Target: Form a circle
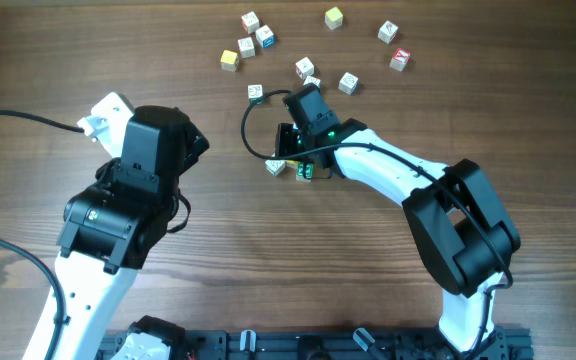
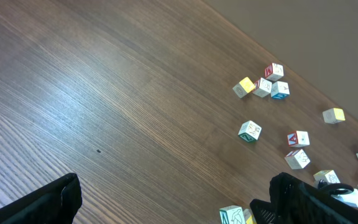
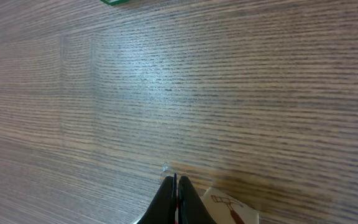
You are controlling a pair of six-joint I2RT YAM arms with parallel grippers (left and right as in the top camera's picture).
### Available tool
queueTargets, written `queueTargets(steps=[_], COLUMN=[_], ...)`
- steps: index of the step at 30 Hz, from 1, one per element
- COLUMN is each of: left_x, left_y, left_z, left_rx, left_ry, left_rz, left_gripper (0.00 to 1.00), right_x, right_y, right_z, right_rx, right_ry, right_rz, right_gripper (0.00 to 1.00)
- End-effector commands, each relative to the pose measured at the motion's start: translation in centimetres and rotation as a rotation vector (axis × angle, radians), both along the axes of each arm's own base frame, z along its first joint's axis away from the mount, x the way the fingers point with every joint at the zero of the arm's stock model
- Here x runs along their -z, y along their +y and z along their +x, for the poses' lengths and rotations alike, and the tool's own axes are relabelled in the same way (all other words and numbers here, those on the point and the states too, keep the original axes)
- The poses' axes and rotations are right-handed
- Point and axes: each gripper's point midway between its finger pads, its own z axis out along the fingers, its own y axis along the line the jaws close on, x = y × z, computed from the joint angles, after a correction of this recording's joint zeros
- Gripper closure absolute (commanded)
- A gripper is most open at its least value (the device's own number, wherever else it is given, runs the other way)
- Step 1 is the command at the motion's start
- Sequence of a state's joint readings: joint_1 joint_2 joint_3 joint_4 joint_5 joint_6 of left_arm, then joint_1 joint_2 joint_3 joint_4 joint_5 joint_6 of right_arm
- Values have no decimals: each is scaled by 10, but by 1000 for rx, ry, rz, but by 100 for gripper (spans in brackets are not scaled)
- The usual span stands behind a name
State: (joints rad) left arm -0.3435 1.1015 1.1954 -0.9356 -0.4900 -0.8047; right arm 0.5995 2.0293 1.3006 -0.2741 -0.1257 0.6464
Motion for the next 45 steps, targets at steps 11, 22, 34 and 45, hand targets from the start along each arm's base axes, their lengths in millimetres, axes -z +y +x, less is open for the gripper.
queueTargets(steps=[11, 22, 34, 45], left_x=[-5, -5, -5, -5], left_y=[5, 5, 5, 5], left_z=[2, 2, 2, 2], left_rx=[-9, -9, -9, -9], left_ry=[-12, -12, -12, -12], left_rz=[19, 19, 19, 19], left_gripper=[0, 0, 0, 0], right_x=[-4, 1, 4, -46], right_y=[8, 6, 3, 10], right_z=[3, -6, -12, 12], right_rx=[-57, -63, -67, -64], right_ry=[-21, 24, 51, -116], right_rz=[20, 14, 0, 55], right_gripper=[95, 96, 95, 96])
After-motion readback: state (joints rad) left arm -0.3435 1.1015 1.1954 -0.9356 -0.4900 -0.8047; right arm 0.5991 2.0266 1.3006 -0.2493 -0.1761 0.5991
